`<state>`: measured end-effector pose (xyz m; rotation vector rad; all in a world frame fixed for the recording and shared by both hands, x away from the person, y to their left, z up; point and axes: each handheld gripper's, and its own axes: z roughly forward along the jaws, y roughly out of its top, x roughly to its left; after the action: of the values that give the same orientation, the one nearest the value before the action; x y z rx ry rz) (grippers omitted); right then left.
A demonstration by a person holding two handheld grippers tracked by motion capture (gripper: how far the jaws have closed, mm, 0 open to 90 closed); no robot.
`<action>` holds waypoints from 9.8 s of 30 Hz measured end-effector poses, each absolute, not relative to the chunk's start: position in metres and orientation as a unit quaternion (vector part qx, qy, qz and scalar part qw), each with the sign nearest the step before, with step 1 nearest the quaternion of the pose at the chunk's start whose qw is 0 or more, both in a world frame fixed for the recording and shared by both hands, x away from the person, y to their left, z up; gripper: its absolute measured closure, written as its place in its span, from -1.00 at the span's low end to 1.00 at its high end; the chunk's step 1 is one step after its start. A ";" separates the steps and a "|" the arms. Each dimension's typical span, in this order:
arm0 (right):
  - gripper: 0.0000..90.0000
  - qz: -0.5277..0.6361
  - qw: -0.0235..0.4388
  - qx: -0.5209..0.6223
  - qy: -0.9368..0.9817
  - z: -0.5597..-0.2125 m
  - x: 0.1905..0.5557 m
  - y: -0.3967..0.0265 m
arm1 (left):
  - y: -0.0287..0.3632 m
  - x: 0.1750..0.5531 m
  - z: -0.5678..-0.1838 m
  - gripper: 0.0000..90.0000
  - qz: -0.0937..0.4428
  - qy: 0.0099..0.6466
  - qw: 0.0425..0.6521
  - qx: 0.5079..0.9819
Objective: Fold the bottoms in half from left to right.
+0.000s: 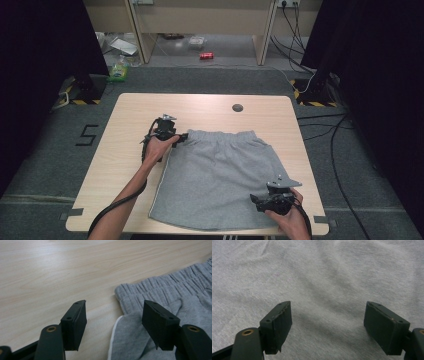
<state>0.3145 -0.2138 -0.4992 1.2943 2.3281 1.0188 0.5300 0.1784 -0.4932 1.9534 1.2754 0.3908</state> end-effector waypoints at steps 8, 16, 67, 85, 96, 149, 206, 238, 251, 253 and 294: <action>-0.48 0.354 0.145 0.447 0.809 -0.499 0.315 -0.213 | 0.164 0.540 -0.497 -0.07 0.152 0.496 0.357 0.777; -0.48 0.352 0.143 0.444 0.811 -0.500 0.315 -0.211 | 0.157 0.543 -0.503 0.34 0.143 0.475 0.347 0.796; -0.42 0.430 0.092 0.283 0.852 -0.481 0.310 -0.039 | 0.165 0.548 -0.504 0.83 0.173 0.481 0.336 0.791; -0.31 0.433 0.067 0.235 0.868 -0.489 0.300 0.021 | 0.166 0.550 -0.503 0.81 0.167 0.480 0.335 0.793; -0.25 0.423 0.047 0.209 0.880 -0.498 0.292 0.053 | 0.167 0.550 -0.504 0.81 0.167 0.482 0.337 0.792; 0.90 0.480 0.046 0.232 0.845 -0.461 0.288 0.001 | 0.152 0.552 -0.454 0.87 0.145 0.495 0.389 0.764; 0.90 0.528 0.161 0.447 0.704 -0.456 0.235 -0.254 | -0.050 0.556 -0.427 0.61 0.080 0.457 0.416 0.782; 0.82 0.490 0.204 0.483 0.697 -0.459 0.231 -0.282 | 0.019 0.561 -0.456 0.04 0.120 0.469 0.340 0.806; 0.46 0.426 0.196 0.481 0.741 -0.466 0.314 -0.263 | 0.035 0.556 -0.456 -0.09 0.116 0.476 0.346 0.800; 0.39 0.414 0.191 0.484 0.747 -0.471 0.327 -0.258 | 0.037 0.556 -0.457 -0.11 0.114 0.481 0.347 0.797; 0.33 0.349 0.151 0.528 0.760 -0.489 0.309 -0.296 | 0.044 0.552 -0.466 -0.22 0.115 0.483 0.342 0.798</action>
<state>0.3087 -0.2956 -0.4887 1.5155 2.1809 1.0023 0.5524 0.0443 -0.4658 2.0747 1.2551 0.2987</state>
